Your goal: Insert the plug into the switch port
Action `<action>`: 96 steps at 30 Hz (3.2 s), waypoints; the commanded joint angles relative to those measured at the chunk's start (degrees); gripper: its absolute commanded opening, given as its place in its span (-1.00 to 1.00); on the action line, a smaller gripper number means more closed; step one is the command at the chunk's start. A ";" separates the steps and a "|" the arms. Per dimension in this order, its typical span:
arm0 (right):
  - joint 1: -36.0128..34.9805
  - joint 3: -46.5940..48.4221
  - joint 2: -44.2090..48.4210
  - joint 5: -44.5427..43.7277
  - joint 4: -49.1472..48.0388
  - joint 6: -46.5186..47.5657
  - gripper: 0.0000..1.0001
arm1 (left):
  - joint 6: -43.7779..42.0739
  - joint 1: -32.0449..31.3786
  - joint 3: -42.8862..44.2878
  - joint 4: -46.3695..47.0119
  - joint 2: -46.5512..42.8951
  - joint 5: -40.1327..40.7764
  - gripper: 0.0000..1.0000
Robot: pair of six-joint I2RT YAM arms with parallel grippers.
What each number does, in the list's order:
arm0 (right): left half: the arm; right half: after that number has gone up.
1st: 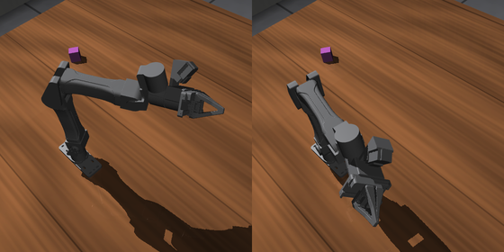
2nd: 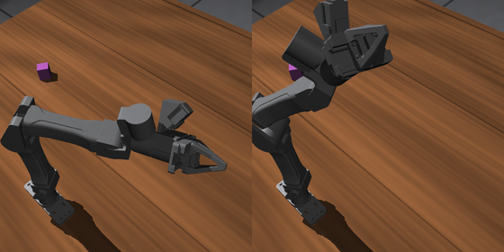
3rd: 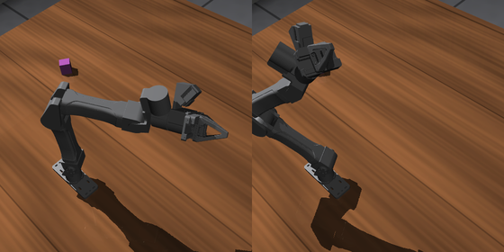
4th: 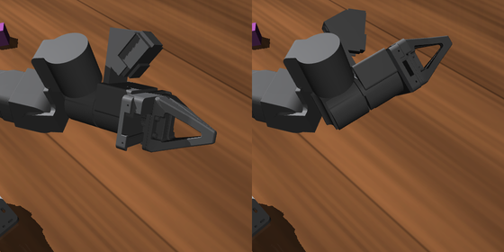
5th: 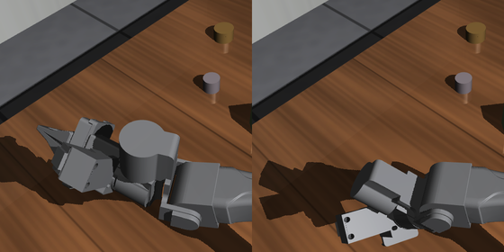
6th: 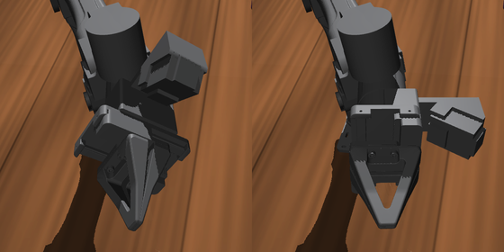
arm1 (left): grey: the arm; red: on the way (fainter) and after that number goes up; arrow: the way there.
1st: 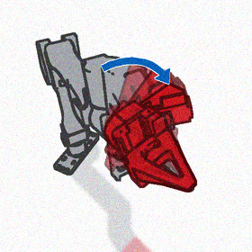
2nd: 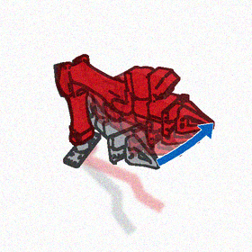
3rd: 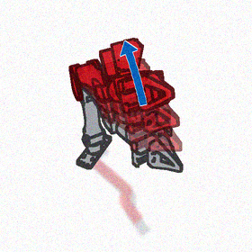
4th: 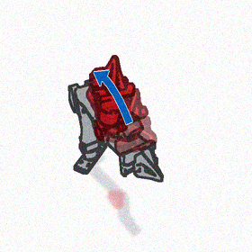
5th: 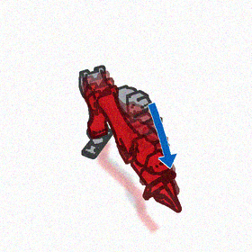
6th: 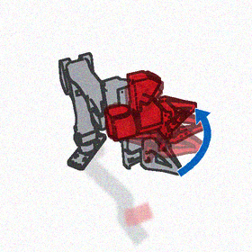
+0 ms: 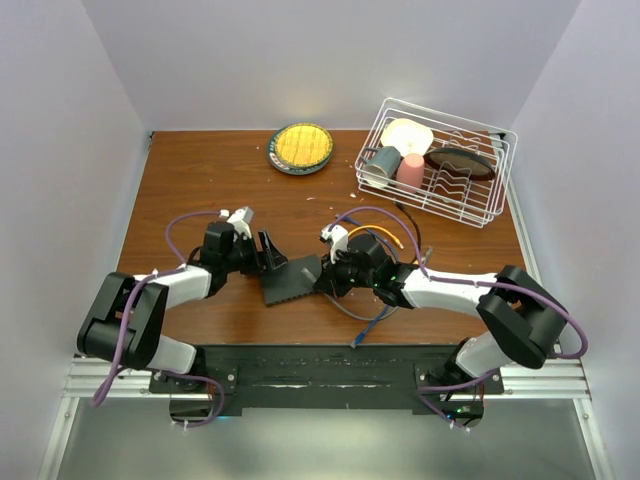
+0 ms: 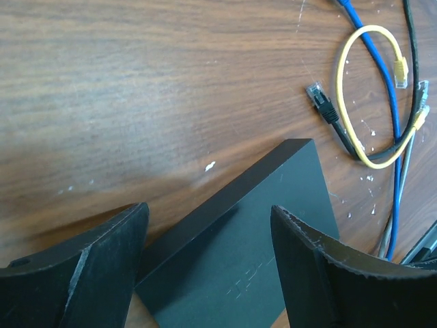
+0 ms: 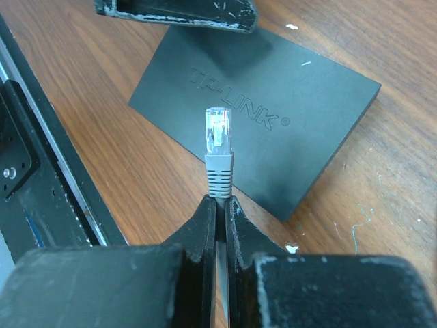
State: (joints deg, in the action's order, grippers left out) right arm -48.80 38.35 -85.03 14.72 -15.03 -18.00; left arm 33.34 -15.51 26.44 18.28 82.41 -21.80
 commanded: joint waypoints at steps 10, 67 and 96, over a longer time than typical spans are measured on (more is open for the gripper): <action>-0.77 0.50 0.84 0.40 -1.23 -0.02 -1.00 | -2.58 -0.40 4.85 -12.65 -7.79 12.92 0.70; -4.46 3.83 -5.05 -7.07 0.26 1.03 -1.00 | -10.14 -0.22 9.25 -9.32 -11.22 24.70 1.00; -9.21 11.30 -17.87 -16.30 6.15 -0.11 -1.00 | -10.32 -0.22 9.16 -2.38 5.48 5.10 0.93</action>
State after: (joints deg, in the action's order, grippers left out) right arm -58.15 45.50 -98.91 4.58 -13.54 -18.04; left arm 22.96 -15.77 35.40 12.73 87.39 -13.74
